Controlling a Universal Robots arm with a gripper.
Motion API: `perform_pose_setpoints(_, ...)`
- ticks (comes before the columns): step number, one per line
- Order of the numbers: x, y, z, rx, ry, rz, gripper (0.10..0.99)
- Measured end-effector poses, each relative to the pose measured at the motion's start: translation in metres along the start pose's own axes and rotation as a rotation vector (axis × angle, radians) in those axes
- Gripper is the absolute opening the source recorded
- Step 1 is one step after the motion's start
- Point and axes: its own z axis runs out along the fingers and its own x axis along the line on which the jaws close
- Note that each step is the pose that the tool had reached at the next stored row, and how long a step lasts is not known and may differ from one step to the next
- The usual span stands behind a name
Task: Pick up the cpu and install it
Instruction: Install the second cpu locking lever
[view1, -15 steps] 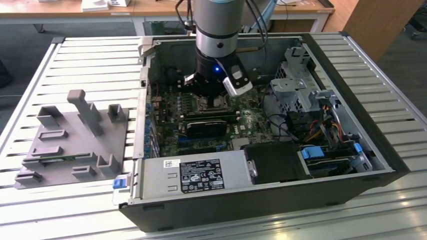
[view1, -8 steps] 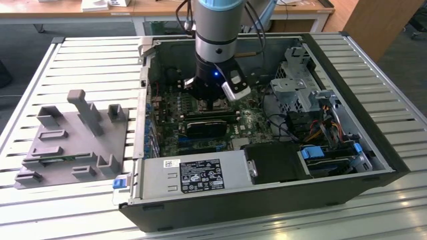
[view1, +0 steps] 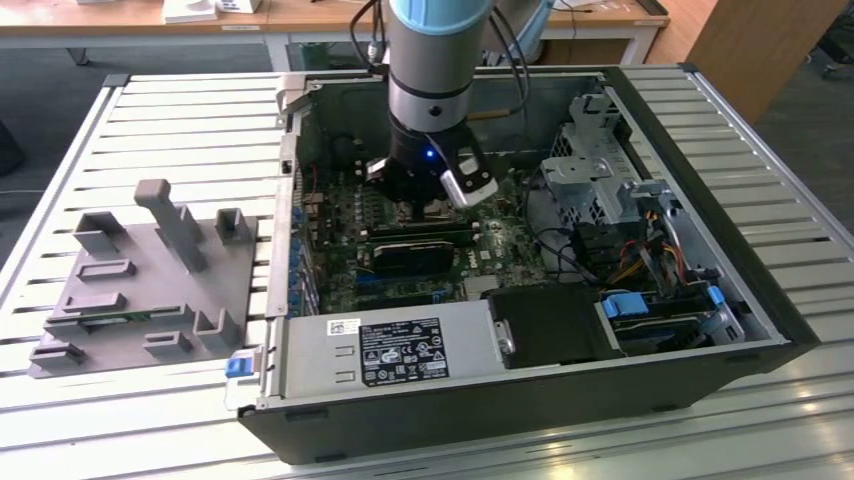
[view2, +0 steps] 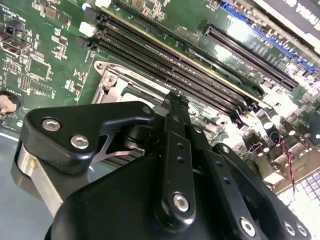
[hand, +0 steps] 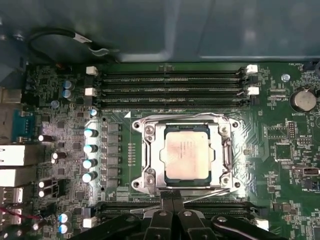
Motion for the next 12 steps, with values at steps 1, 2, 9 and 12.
perform_pose_setpoints(1, 0.0006, -0.0004, 0.0001, 0.0, 0.0, 0.0, 0.106)
perform_pose_setpoints(2, 0.0015, -0.001, 0.0002, -0.001, 0.0, 0.0, 0.106)
perform_pose_setpoints(9, 0.0052, -0.0072, 0.0007, -0.017, 0.0004, 0.0, 0.106)
perform_pose_setpoints(12, 0.006, -0.0104, 0.0007, -0.025, 0.0007, 0.0, 0.106)
